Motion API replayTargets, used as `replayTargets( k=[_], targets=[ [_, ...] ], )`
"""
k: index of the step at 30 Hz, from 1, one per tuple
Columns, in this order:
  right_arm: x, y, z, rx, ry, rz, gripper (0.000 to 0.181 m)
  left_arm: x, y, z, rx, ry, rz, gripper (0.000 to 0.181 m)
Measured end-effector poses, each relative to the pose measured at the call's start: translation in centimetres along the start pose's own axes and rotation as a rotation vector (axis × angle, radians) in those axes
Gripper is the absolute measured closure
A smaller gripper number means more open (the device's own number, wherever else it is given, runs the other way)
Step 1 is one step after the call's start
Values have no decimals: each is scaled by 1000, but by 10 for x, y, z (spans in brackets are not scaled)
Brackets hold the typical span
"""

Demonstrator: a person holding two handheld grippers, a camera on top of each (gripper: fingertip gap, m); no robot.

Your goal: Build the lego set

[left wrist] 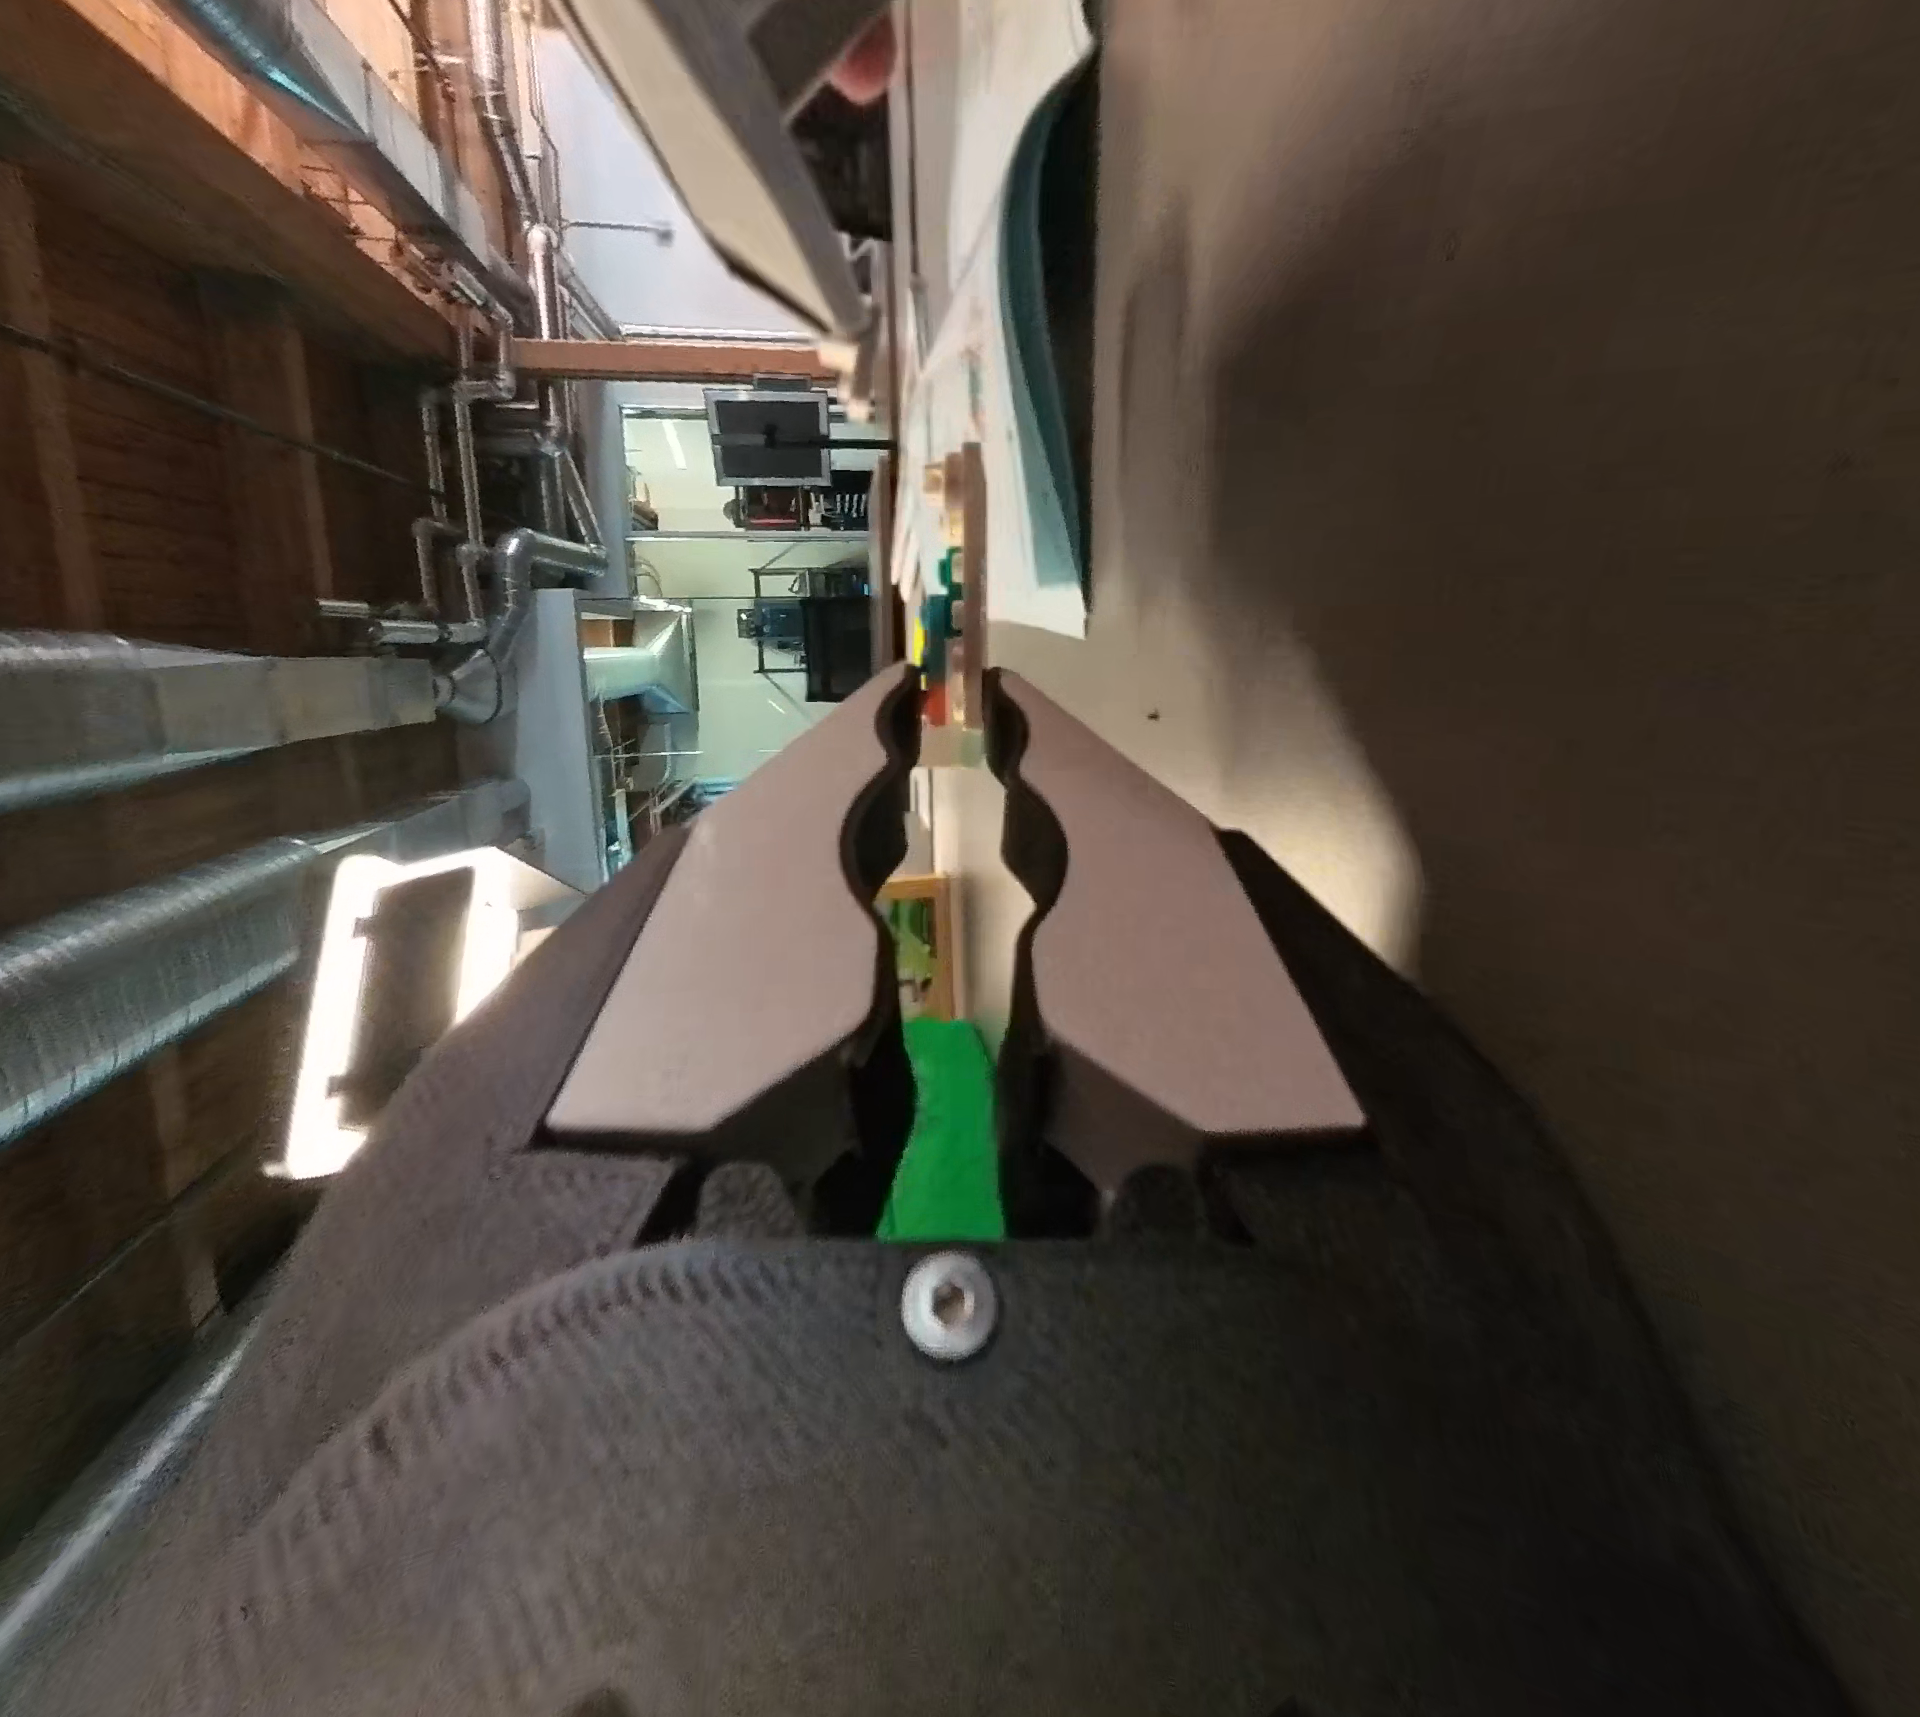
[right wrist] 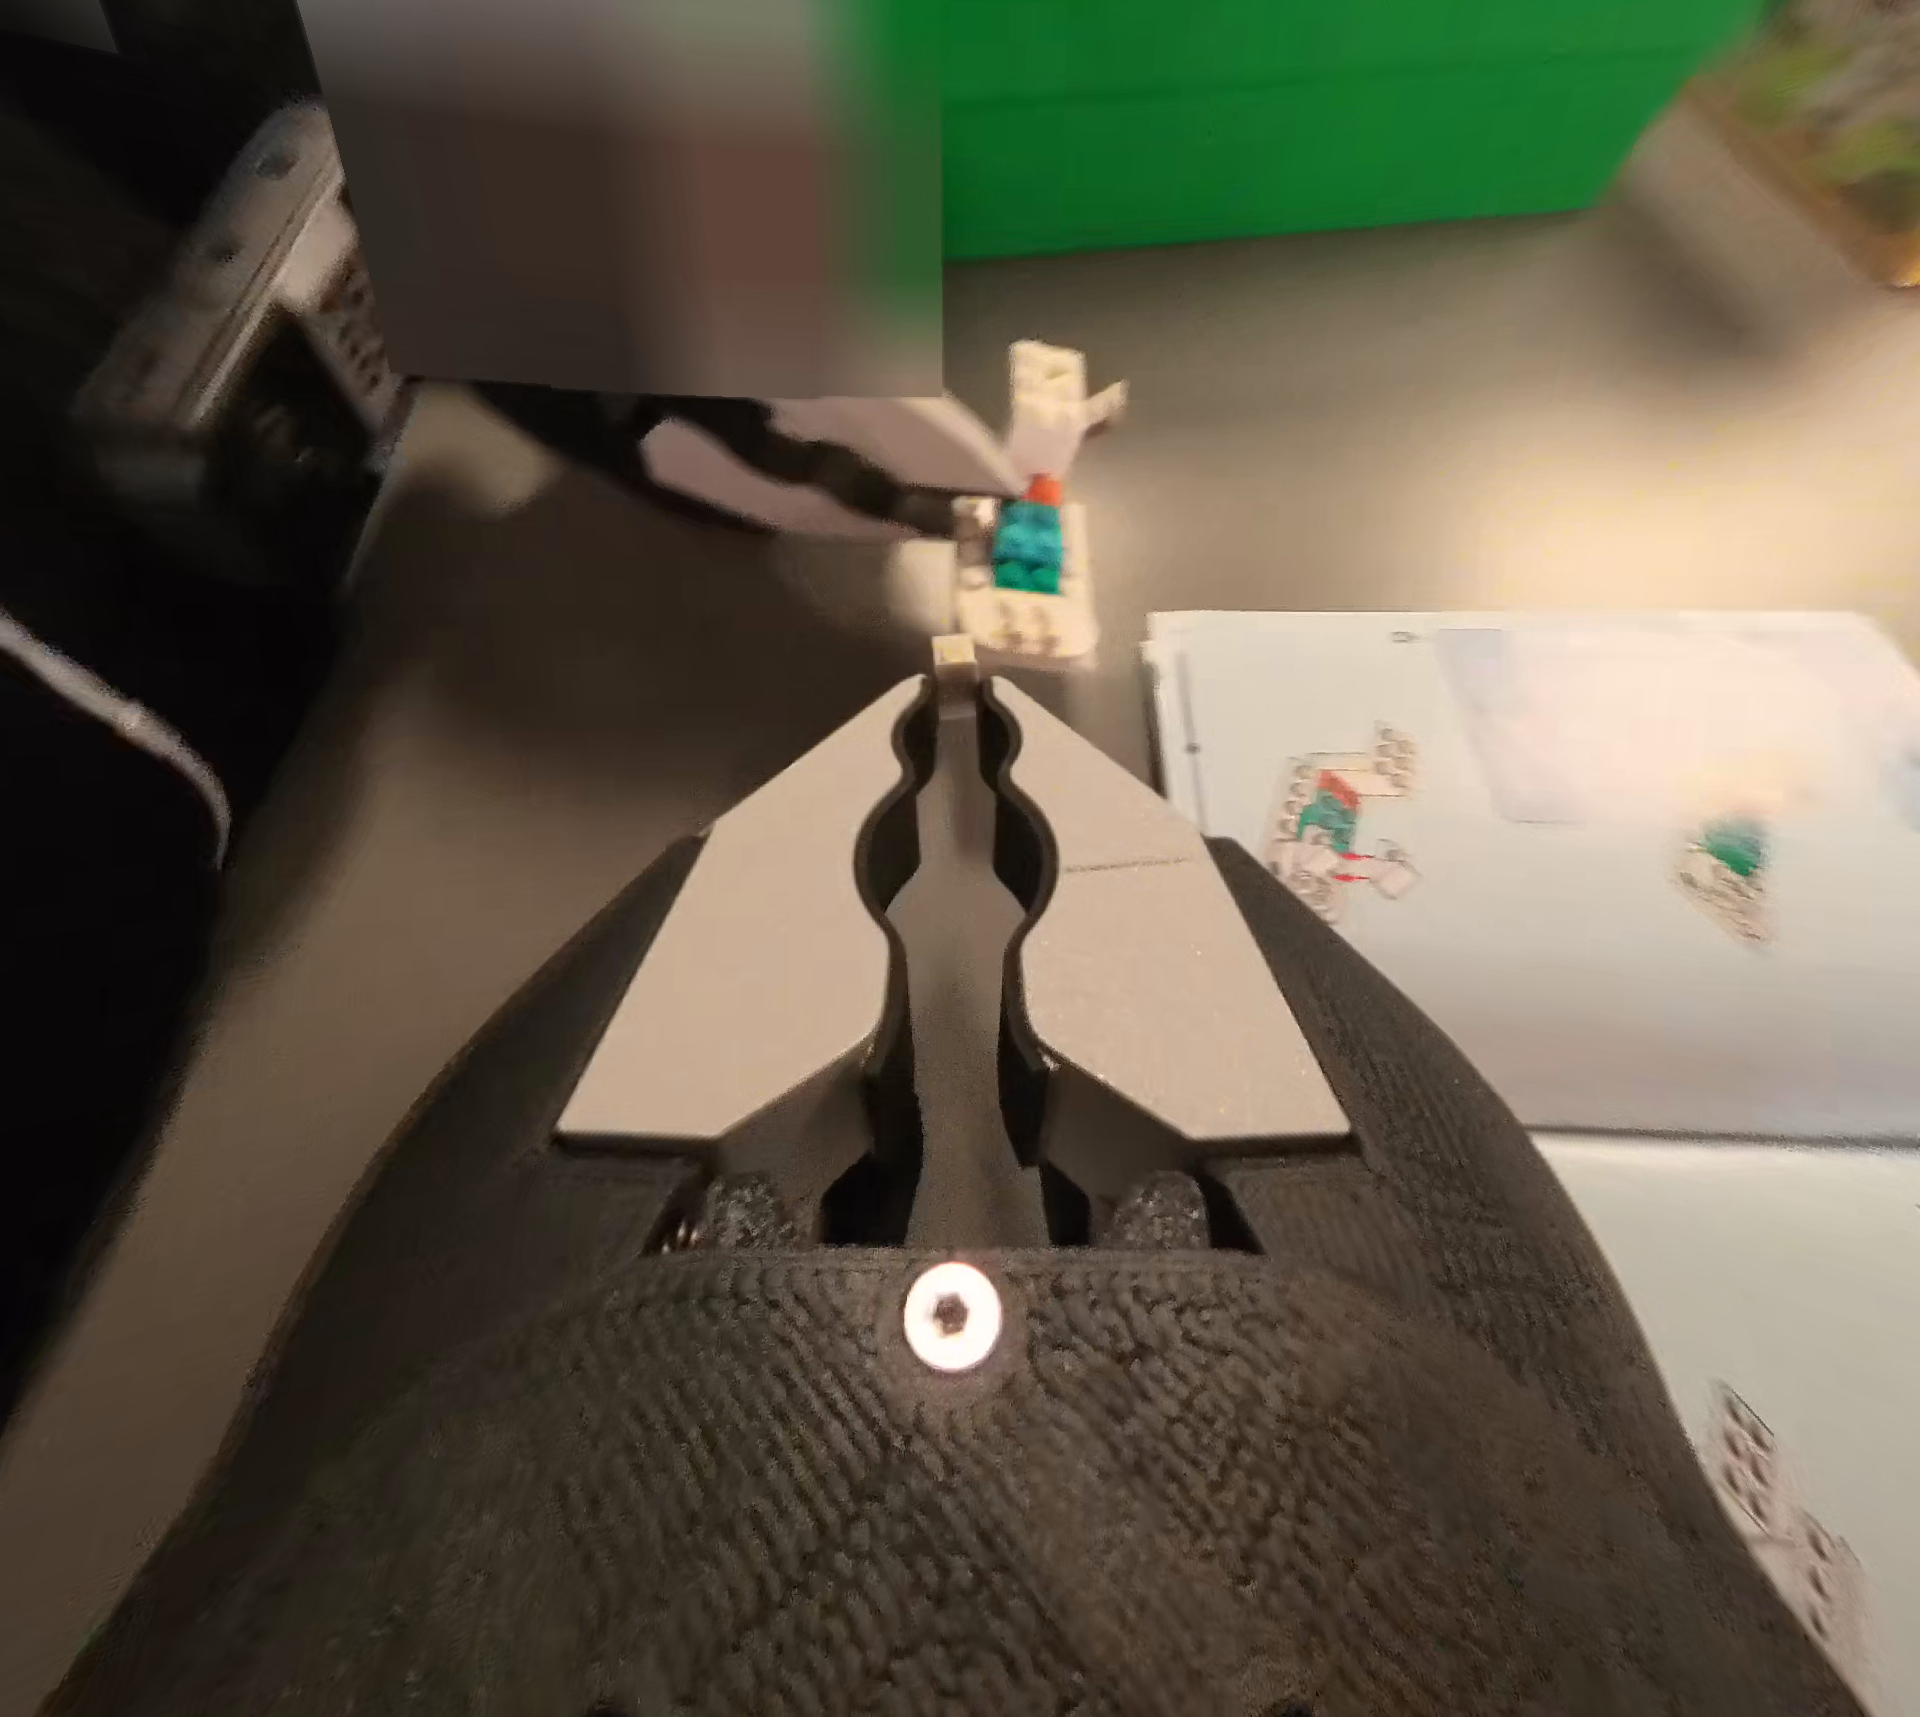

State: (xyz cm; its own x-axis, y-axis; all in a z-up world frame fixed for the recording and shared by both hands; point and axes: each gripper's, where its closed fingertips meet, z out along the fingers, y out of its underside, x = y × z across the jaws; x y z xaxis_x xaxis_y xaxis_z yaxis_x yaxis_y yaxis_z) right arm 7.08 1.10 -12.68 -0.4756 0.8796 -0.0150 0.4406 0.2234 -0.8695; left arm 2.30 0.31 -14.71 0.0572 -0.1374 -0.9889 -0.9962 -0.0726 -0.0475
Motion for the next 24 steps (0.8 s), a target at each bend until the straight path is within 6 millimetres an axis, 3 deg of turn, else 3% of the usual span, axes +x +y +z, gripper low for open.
replayTargets(
  k=[4,24],
  targets=[
    [5,-10,7,-20,70,5,176,-5,-7,-2,4,-35,16,171],
    [4,-9,23,-219,80,58,176,-12,-7,-6,15,-81,42,171]
  ],
)
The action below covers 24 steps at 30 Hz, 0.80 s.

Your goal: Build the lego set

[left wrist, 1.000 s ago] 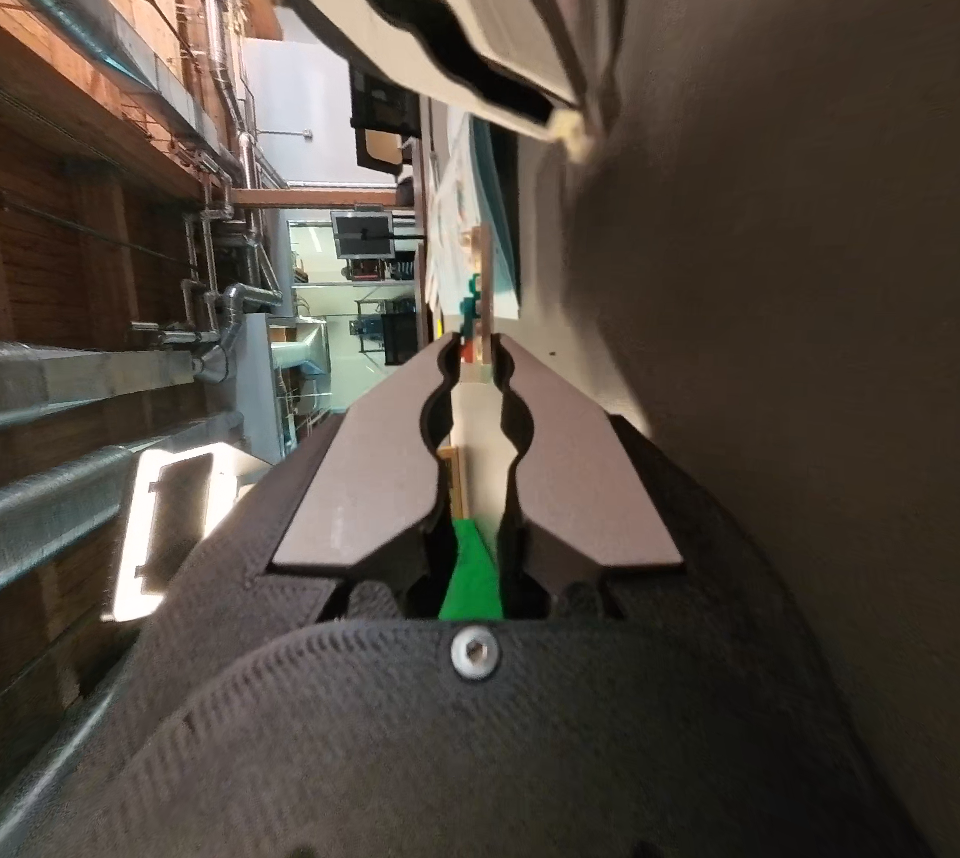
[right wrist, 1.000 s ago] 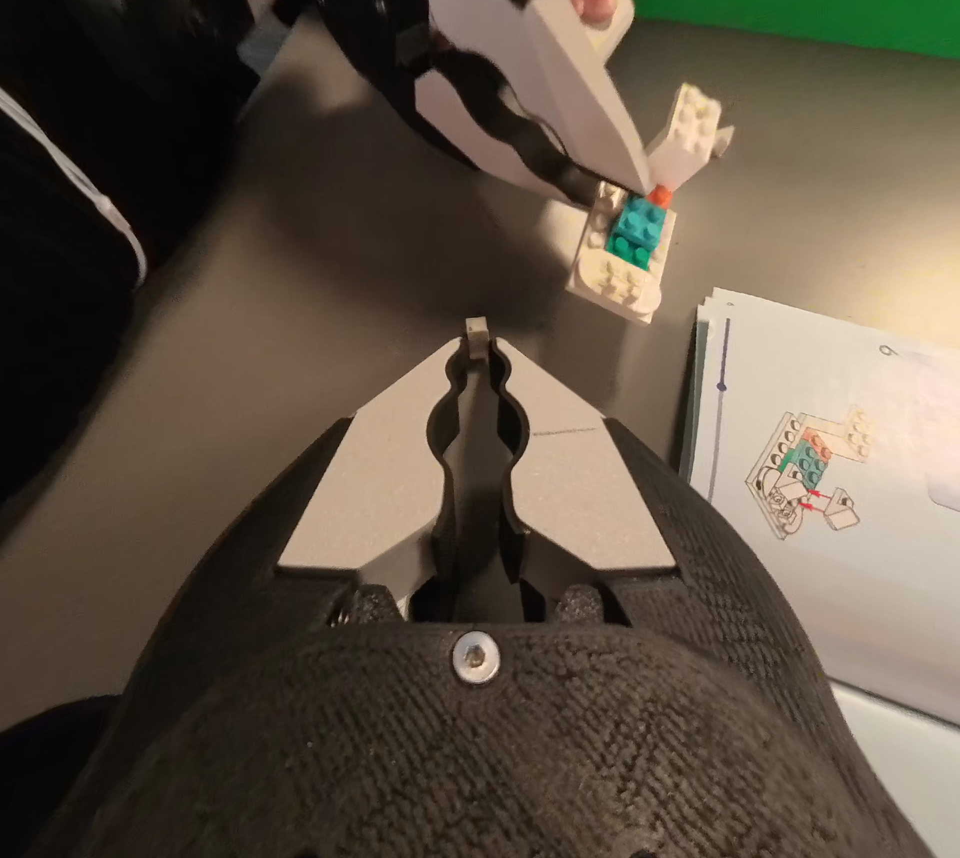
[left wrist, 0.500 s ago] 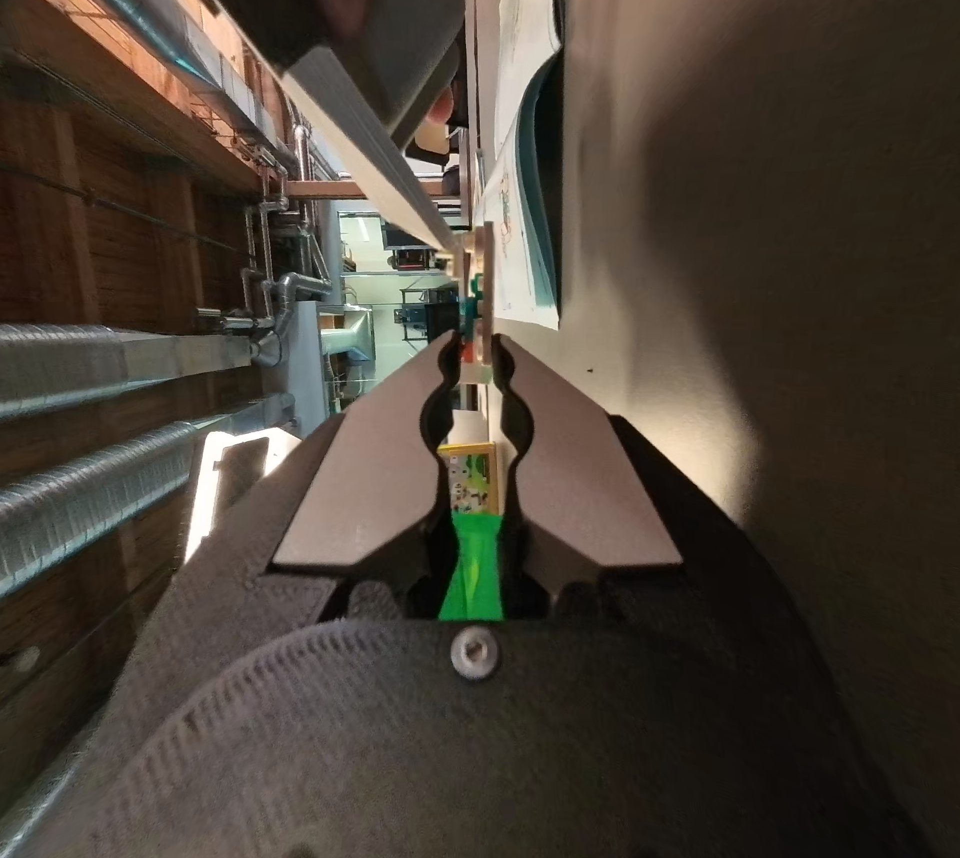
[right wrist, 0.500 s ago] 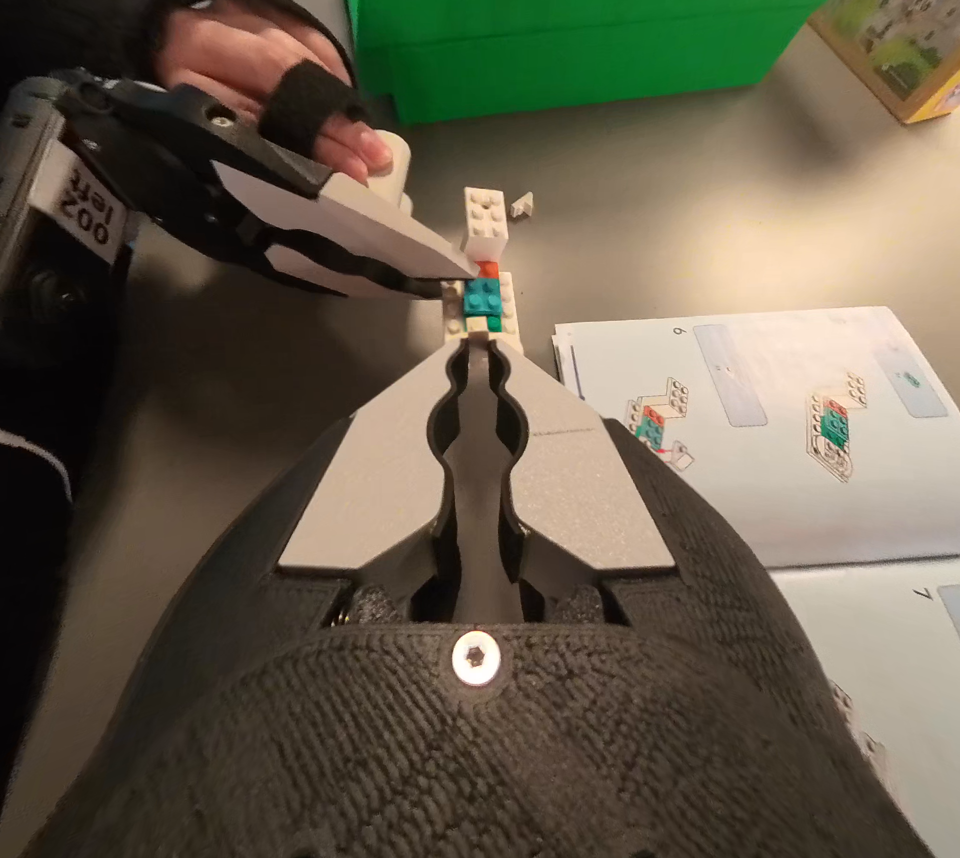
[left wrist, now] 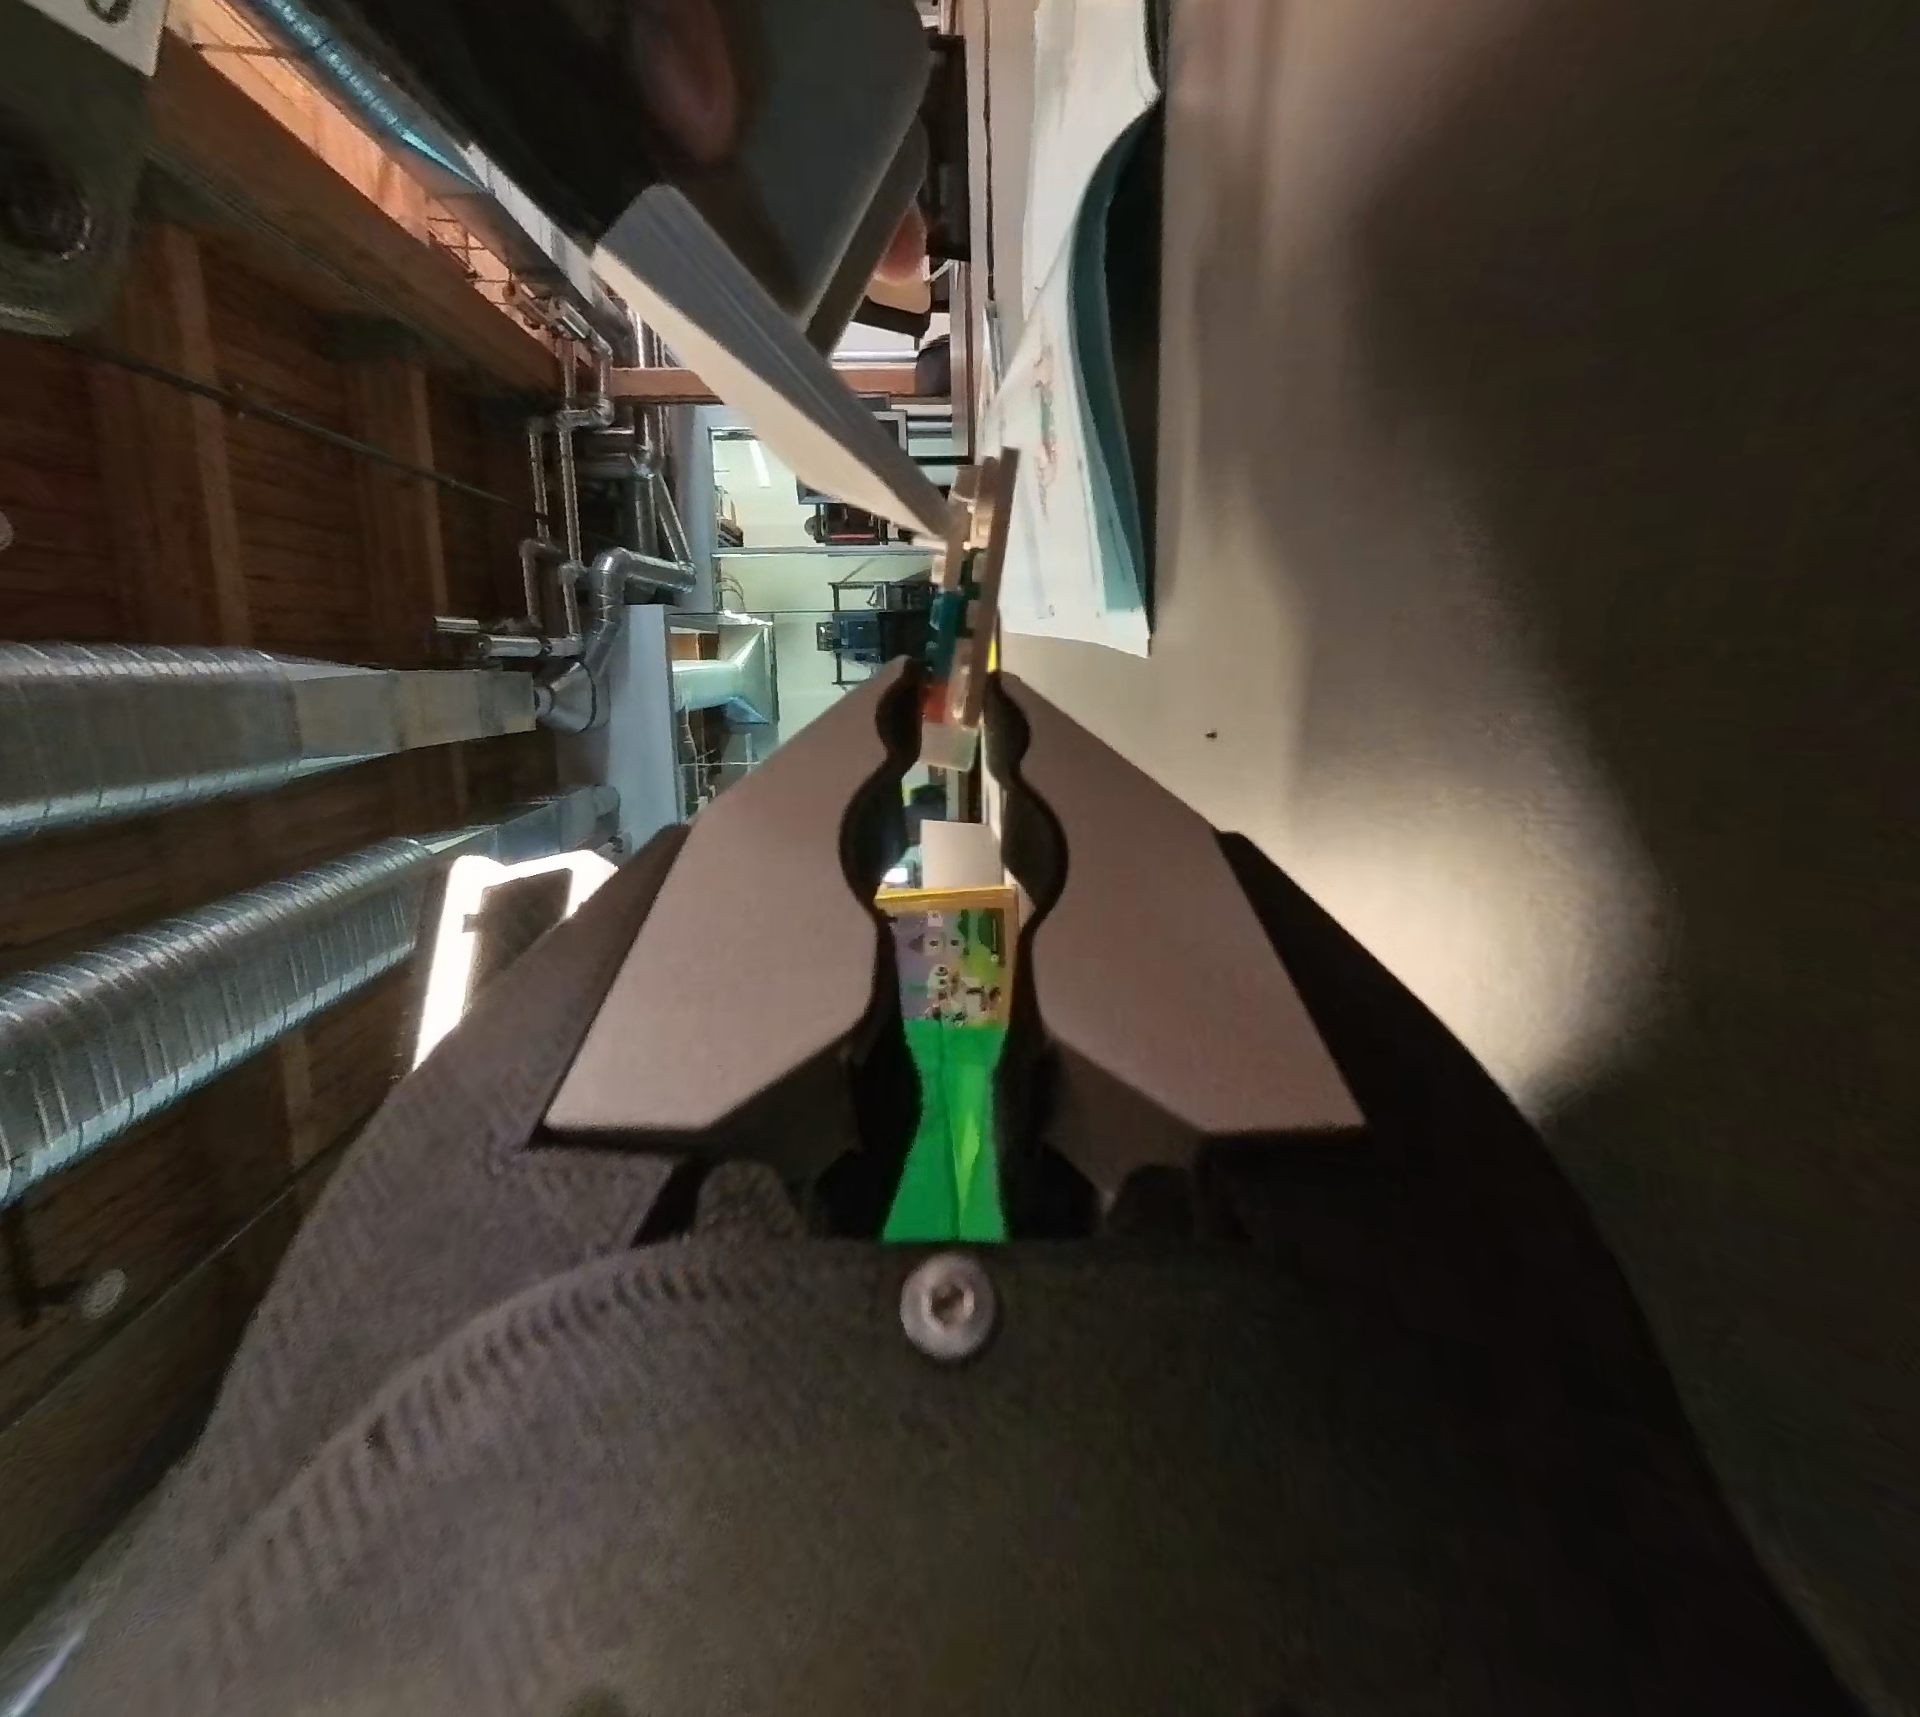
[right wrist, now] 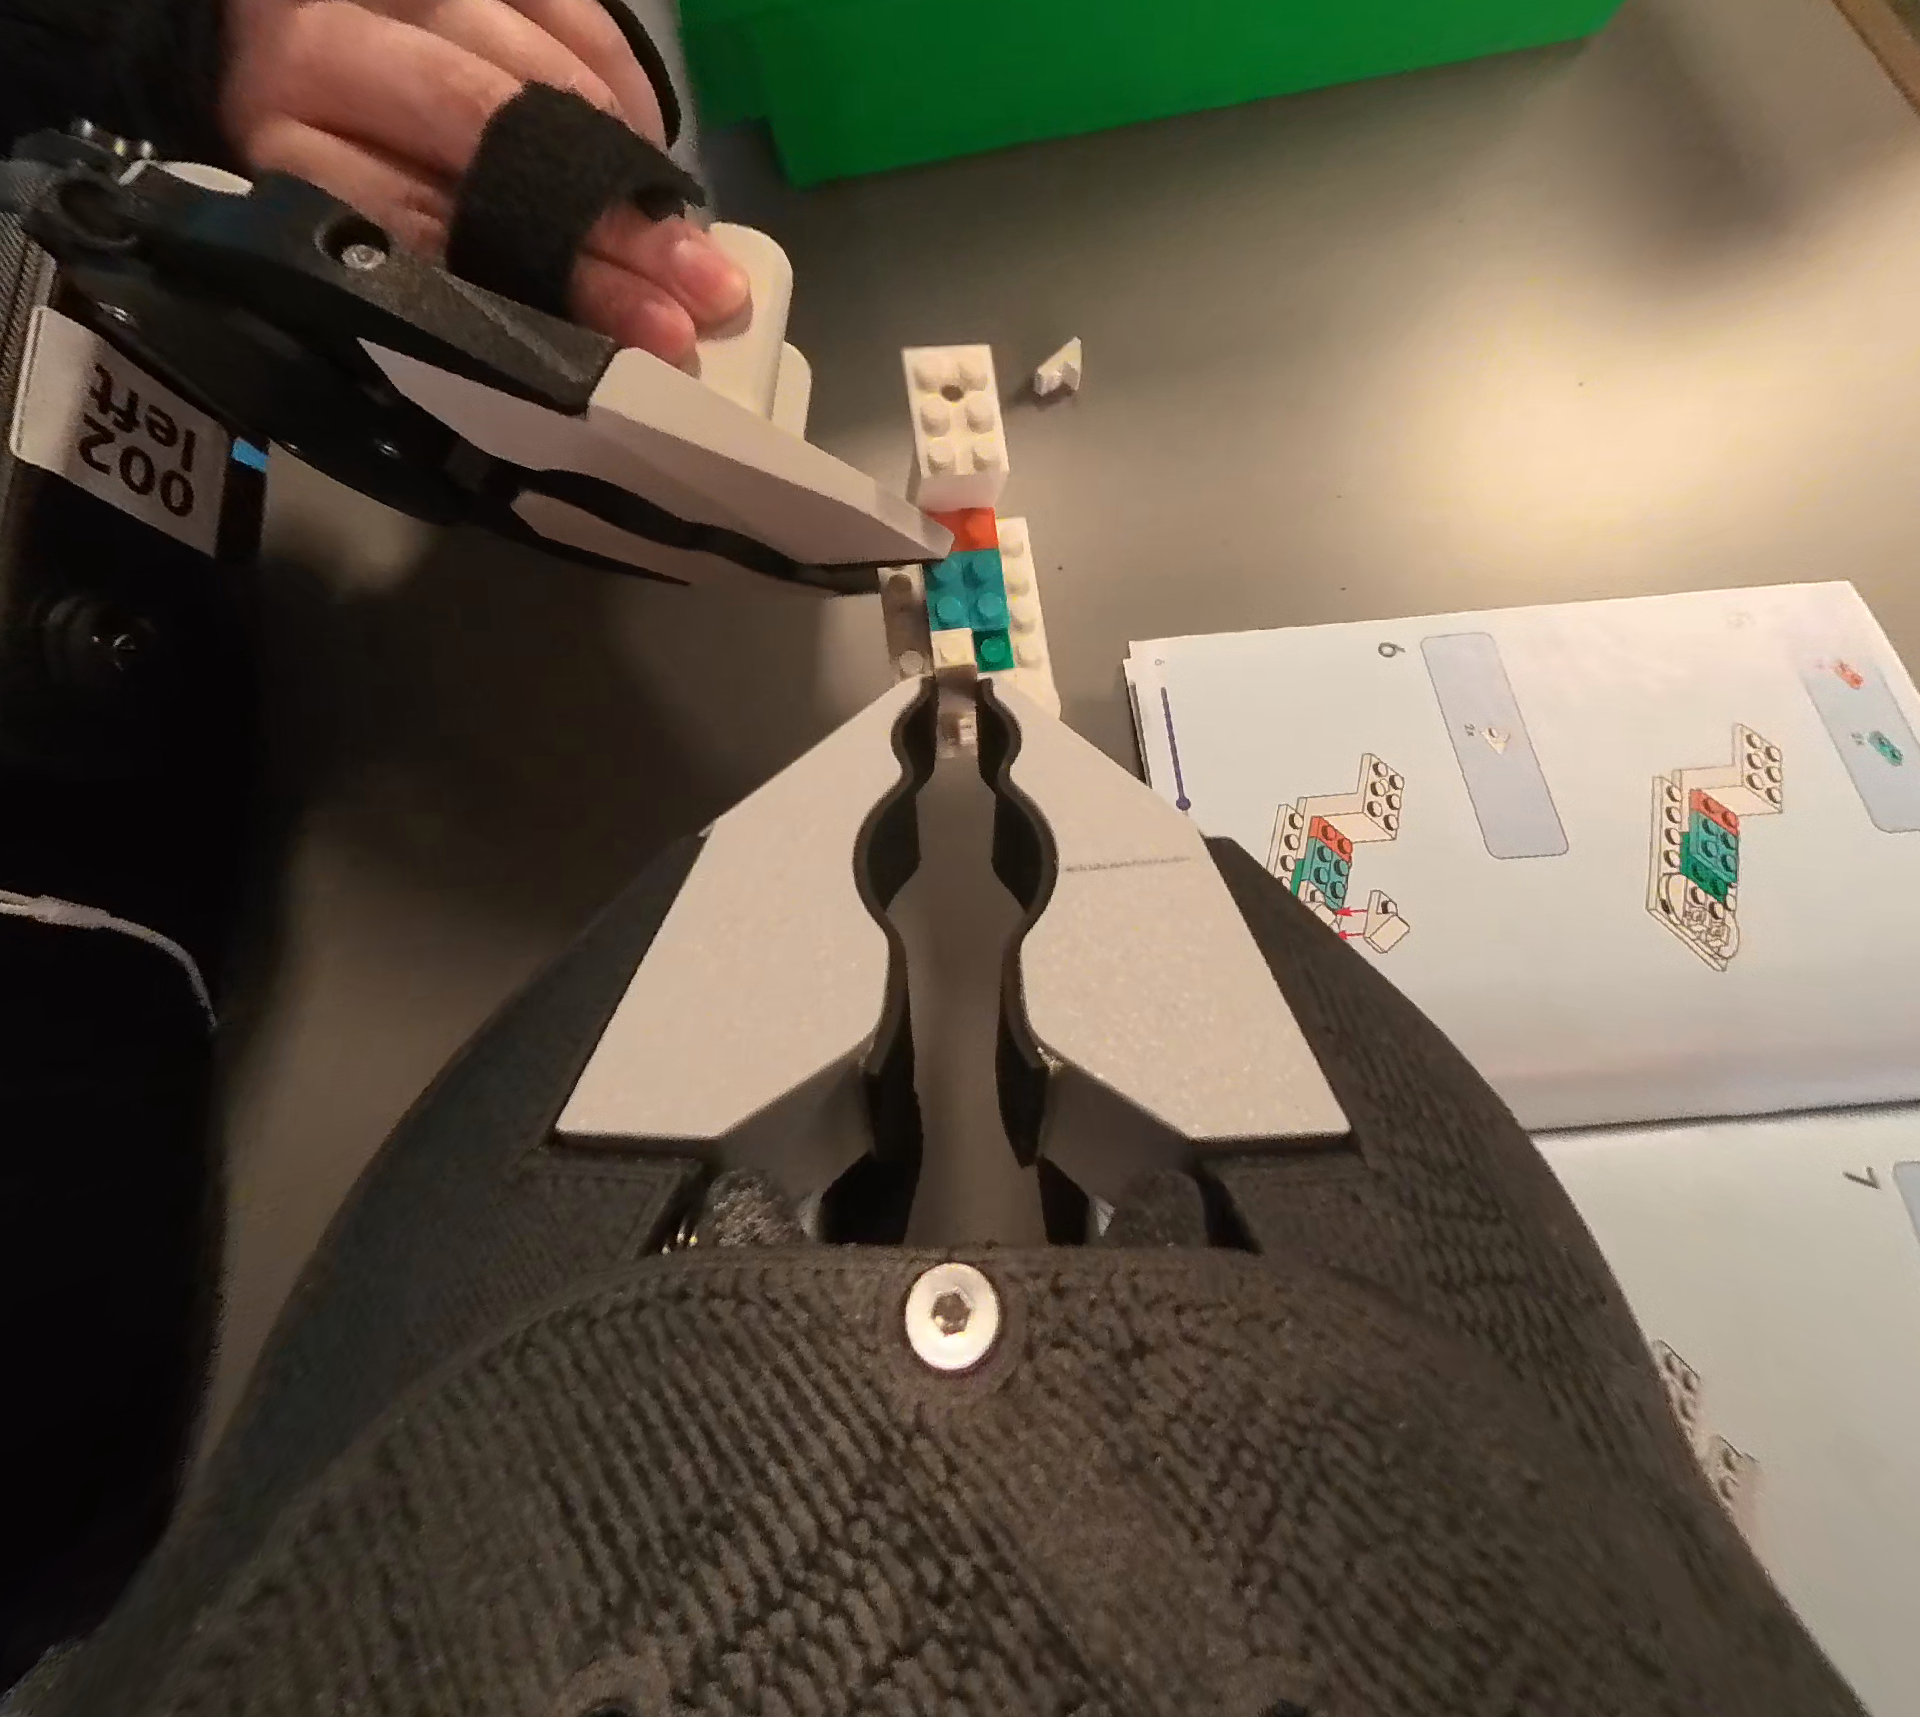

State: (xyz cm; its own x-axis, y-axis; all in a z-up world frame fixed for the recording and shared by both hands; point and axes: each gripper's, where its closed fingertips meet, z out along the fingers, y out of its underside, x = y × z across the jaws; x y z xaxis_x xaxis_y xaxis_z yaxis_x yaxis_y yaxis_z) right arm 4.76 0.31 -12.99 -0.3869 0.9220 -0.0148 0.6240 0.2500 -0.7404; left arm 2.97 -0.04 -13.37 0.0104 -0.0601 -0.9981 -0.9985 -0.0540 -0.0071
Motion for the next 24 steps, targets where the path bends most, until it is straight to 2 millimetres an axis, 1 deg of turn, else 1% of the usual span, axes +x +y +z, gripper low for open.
replayTargets(
  k=[3,7,16,24],
  targets=[
    [-1,0,-1,-26,5,-3,176,-1,-1,-1,10,5,-31,172],
    [-1,3,1,-54,1,-7,176,3,-1,0,11,30,-33,172],
    [-1,2,0,-44,-2,3,175,5,-2,1,15,42,-38,171],
    [-2,5,1,-47,6,10,172,8,0,1,5,60,-40,171]
  ],
)
